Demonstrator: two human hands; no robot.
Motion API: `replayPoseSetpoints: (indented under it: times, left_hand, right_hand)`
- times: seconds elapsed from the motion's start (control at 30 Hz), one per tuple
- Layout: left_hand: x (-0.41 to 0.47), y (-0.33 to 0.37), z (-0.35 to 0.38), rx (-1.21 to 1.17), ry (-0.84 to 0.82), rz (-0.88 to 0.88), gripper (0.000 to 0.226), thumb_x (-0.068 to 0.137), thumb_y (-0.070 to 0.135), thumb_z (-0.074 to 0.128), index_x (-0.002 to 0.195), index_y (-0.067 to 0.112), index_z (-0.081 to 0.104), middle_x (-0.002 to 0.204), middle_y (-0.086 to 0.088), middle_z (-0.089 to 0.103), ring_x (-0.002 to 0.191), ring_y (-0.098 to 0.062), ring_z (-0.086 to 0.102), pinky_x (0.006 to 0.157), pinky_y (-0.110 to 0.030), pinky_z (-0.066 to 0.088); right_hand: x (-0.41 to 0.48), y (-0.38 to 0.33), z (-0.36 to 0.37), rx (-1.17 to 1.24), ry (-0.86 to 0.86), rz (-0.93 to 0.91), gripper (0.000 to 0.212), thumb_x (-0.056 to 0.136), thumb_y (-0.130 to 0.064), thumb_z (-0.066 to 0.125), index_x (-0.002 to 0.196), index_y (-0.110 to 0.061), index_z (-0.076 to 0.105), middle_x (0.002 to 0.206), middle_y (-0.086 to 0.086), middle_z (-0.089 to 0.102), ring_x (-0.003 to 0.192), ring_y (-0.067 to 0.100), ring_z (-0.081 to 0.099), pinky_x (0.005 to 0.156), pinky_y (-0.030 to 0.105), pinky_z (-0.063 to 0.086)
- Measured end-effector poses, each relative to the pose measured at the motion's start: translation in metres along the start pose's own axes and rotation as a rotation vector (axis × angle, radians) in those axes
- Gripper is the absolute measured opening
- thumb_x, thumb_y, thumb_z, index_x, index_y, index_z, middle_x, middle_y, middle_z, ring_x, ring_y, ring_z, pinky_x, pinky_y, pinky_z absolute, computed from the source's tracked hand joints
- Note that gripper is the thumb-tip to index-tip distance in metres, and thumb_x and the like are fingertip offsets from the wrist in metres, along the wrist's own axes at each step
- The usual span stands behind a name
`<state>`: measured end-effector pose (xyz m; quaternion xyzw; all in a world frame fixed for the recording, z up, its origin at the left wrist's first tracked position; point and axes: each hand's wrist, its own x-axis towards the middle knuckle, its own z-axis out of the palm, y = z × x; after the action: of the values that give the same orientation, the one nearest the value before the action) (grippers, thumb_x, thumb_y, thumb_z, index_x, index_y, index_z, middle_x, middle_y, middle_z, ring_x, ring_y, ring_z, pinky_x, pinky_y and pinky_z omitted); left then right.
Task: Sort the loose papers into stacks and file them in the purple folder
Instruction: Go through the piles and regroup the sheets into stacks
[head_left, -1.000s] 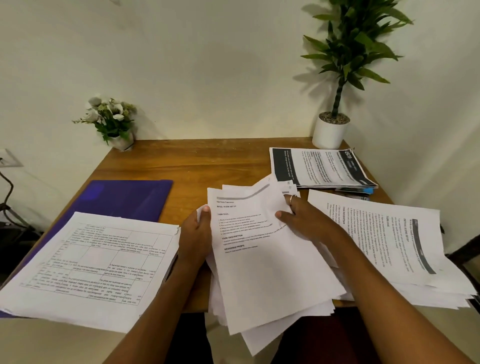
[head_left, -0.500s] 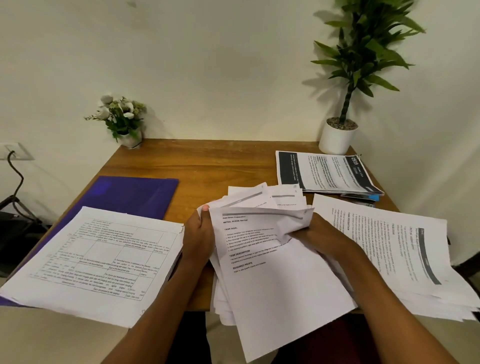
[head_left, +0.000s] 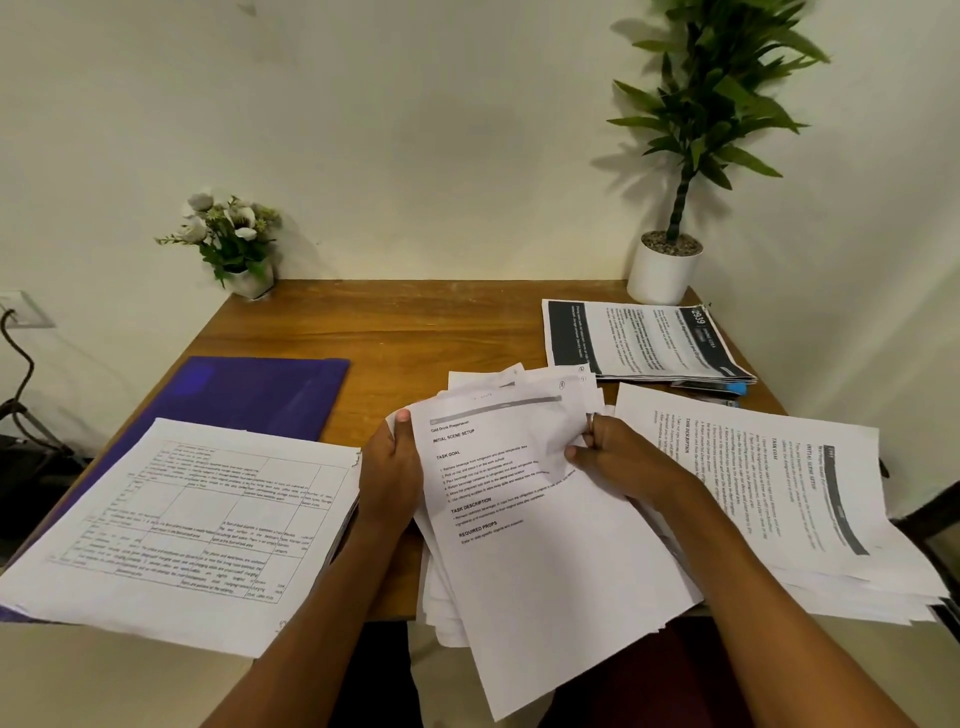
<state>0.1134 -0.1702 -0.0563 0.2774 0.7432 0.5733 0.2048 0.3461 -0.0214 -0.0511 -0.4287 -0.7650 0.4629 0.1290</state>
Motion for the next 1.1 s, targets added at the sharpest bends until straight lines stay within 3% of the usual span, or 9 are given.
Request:
replayPoseSetpoints:
  times: [0.1, 0.3, 0.5, 0.67, 0.73, 0.83, 0.9, 0.97, 1.1]
  left_hand:
    - [-0.002, 0.003, 0.0, 0.003, 0.009, -0.002, 0.027, 0.106, 0.044, 0.039, 0.085, 0.03, 0.048, 0.088, 0.006, 0.065, 0.078, -0.014, 0.068, 0.067, -0.028, 0.057]
    - [-0.002, 0.004, -0.001, 0.021, 0.005, -0.013, 0.027, 0.105, 0.045, 0.039, 0.085, 0.029, 0.048, 0.089, 0.005, 0.066, 0.076, -0.015, 0.068, 0.068, -0.029, 0.058]
    - [-0.008, 0.007, -0.003, 0.001, -0.01, 0.035, 0.031, 0.104, 0.048, 0.036, 0.085, 0.029, 0.053, 0.084, 0.008, 0.068, 0.072, -0.013, 0.069, 0.058, -0.02, 0.051]
    - [-0.01, 0.002, -0.006, -0.013, -0.1, 0.124, 0.04, 0.092, 0.057, 0.047, 0.109, 0.023, 0.059, 0.101, 0.011, 0.07, 0.083, -0.011, 0.072, 0.06, -0.018, 0.057]
    - [-0.008, -0.003, -0.003, 0.057, -0.155, 0.173, 0.035, 0.095, 0.044, 0.062, 0.118, 0.019, 0.059, 0.109, 0.012, 0.069, 0.088, -0.011, 0.071, 0.06, -0.017, 0.057]
    - [-0.004, -0.01, 0.0, 0.191, -0.141, 0.221, 0.034, 0.1, 0.027, 0.061, 0.131, 0.012, 0.06, 0.114, 0.008, 0.062, 0.096, -0.013, 0.064, 0.068, -0.016, 0.052]
    - [-0.001, -0.013, 0.001, 0.235, -0.129, 0.238, 0.038, 0.101, 0.027, 0.059, 0.137, 0.011, 0.059, 0.119, 0.0, 0.067, 0.096, -0.015, 0.063, 0.071, -0.02, 0.052]
    - [0.001, -0.014, 0.002, 0.27, -0.13, 0.248, 0.039, 0.102, 0.028, 0.057, 0.138, 0.012, 0.058, 0.122, -0.004, 0.069, 0.092, -0.013, 0.063, 0.062, -0.012, 0.048]
    - [0.002, -0.017, 0.004, 0.3, -0.13, 0.259, 0.039, 0.102, 0.028, 0.056, 0.138, 0.012, 0.058, 0.124, -0.004, 0.068, 0.088, -0.011, 0.061, 0.053, -0.008, 0.043]
  right_hand:
    - [0.0, -0.002, 0.001, -0.013, 0.016, -0.001, 0.021, 0.098, -0.019, 0.064, 0.115, -0.032, 0.067, 0.116, -0.012, 0.072, 0.112, 0.015, 0.065, 0.105, 0.038, 0.048]
    - [-0.004, -0.009, 0.004, -0.024, 0.052, 0.027, 0.039, 0.101, -0.017, 0.059, 0.138, -0.025, 0.058, 0.121, -0.015, 0.069, 0.113, 0.013, 0.064, 0.099, 0.028, 0.045]
    - [-0.004, -0.011, 0.011, 0.009, 0.114, 0.033, 0.044, 0.099, -0.014, 0.058, 0.142, -0.026, 0.054, 0.12, -0.014, 0.07, 0.112, 0.01, 0.065, 0.096, 0.025, 0.046]
    - [-0.002, -0.017, 0.018, 0.04, 0.201, 0.055, 0.04, 0.098, -0.011, 0.058, 0.136, -0.022, 0.057, 0.121, -0.008, 0.07, 0.11, 0.012, 0.065, 0.089, 0.021, 0.046]
    - [-0.001, -0.019, 0.021, 0.032, 0.189, 0.055, 0.039, 0.098, -0.014, 0.06, 0.136, -0.02, 0.057, 0.122, -0.008, 0.07, 0.113, 0.013, 0.065, 0.095, 0.025, 0.047]
    - [0.001, -0.019, 0.022, -0.029, 0.175, 0.051, 0.038, 0.097, -0.039, 0.062, 0.131, -0.022, 0.062, 0.123, -0.007, 0.067, 0.11, 0.014, 0.064, 0.095, 0.03, 0.048]
    - [0.004, -0.018, 0.02, 0.03, 0.314, 0.04, 0.036, 0.097, -0.049, 0.059, 0.119, -0.022, 0.069, 0.118, -0.005, 0.067, 0.105, 0.014, 0.063, 0.088, 0.027, 0.049]
    - [0.008, -0.015, 0.019, 0.073, 0.519, -0.005, 0.024, 0.102, -0.035, 0.055, 0.107, -0.019, 0.072, 0.114, 0.0, 0.065, 0.105, 0.016, 0.062, 0.081, 0.02, 0.043]
    - [0.014, -0.004, 0.026, -0.027, 0.725, -0.039, 0.026, 0.1, -0.008, 0.051, 0.113, -0.015, 0.072, 0.122, 0.005, 0.063, 0.113, 0.019, 0.062, 0.094, 0.018, 0.038]
